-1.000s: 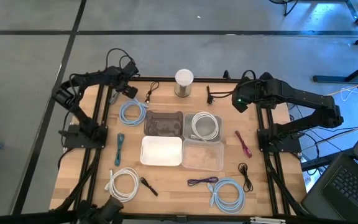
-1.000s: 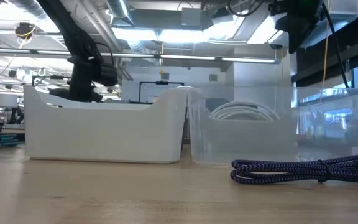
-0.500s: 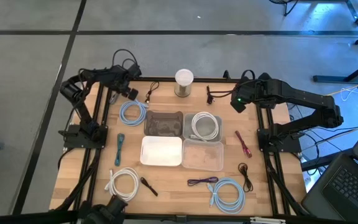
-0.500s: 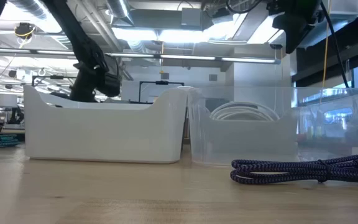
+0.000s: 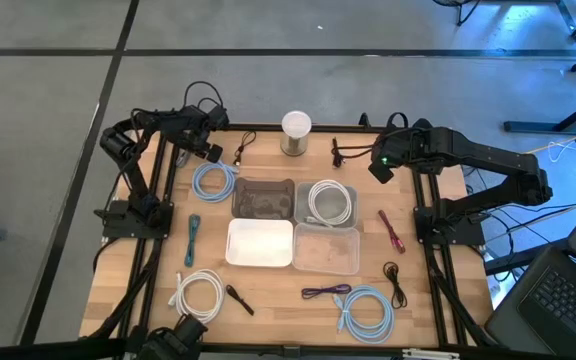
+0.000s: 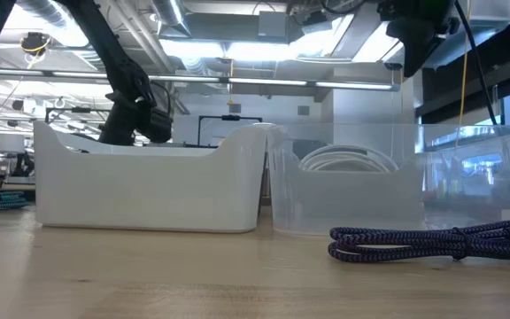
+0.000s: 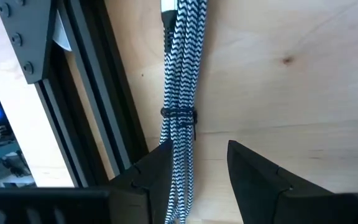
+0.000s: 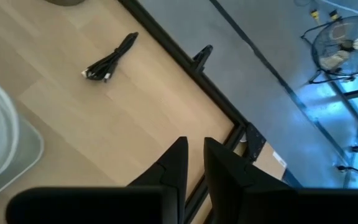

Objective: Pick & Place USB Port
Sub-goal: Put the white patterned charger cable into the white bin

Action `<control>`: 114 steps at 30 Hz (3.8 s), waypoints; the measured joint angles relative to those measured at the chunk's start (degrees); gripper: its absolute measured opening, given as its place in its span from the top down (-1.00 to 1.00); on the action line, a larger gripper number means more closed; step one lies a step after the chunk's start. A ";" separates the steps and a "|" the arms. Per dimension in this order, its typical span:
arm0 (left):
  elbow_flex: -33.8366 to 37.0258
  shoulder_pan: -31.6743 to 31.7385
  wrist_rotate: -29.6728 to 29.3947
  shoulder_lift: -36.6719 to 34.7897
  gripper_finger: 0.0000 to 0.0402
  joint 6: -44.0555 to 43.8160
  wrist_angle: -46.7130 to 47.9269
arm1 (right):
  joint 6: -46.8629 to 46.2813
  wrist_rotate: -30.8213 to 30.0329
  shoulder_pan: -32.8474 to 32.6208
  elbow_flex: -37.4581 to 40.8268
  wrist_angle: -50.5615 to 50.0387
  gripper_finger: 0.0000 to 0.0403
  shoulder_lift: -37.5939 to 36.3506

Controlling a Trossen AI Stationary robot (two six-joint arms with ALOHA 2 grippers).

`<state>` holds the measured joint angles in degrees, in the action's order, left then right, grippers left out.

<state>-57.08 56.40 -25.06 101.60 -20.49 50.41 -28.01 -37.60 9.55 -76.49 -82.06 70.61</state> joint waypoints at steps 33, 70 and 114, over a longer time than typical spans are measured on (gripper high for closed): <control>-1.15 -1.94 -5.21 -1.59 0.34 1.64 3.56 | -4.63 -0.63 -16.75 0.00 0.43 0.72 0.02; -9.13 1.19 -2.38 8.31 0.44 2.11 3.63 | -5.42 -1.72 -16.75 0.00 0.84 0.73 0.02; -14.93 -33.29 38.05 -24.28 0.95 25.24 3.22 | -4.76 -3.32 -16.42 0.00 1.41 0.72 0.02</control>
<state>-72.01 23.11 12.99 77.32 4.75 53.64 -32.77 -40.93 -6.87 -76.49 -80.64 70.63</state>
